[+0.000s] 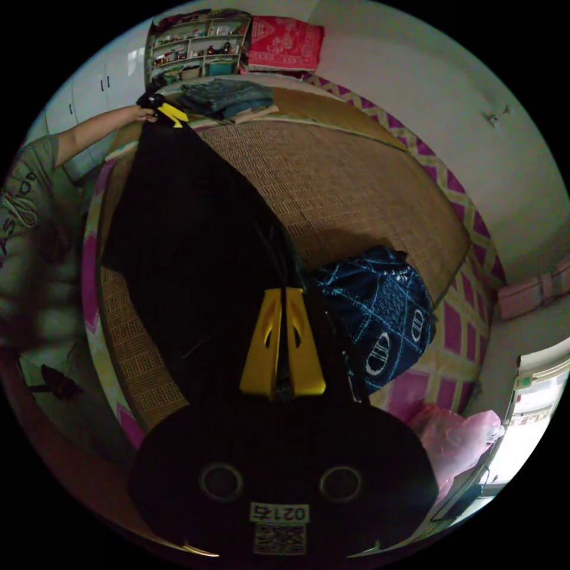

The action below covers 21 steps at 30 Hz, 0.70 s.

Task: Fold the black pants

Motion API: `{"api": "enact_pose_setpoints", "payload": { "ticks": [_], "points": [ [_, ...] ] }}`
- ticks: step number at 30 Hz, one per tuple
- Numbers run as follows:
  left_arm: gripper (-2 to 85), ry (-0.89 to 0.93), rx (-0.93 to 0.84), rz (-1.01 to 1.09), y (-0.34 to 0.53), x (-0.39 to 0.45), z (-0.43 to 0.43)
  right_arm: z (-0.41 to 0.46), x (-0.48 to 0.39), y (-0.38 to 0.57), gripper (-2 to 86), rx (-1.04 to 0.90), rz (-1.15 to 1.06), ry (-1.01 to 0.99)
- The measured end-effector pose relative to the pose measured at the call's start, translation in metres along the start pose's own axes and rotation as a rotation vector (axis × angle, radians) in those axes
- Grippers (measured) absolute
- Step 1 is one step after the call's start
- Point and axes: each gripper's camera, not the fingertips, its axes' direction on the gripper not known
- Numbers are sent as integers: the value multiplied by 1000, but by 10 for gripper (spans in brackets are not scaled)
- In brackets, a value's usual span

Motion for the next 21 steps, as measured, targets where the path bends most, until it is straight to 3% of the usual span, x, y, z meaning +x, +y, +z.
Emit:
{"api": "enact_pose_setpoints", "payload": {
  "ticks": [4, 10, 21],
  "points": [
    [1, 13, -4, 19, -4, 4, -1, -5, -17, -1, -9, 28, 6, -5],
    [-8, -31, 165, 16, 15, 27, -44, -4, -33, 1, -9, 61, 57, -9],
    [-9, -70, 300, 51, 49, 81, -136, -9, -75, -5, -9, 51, 68, 124]
  ]
}}
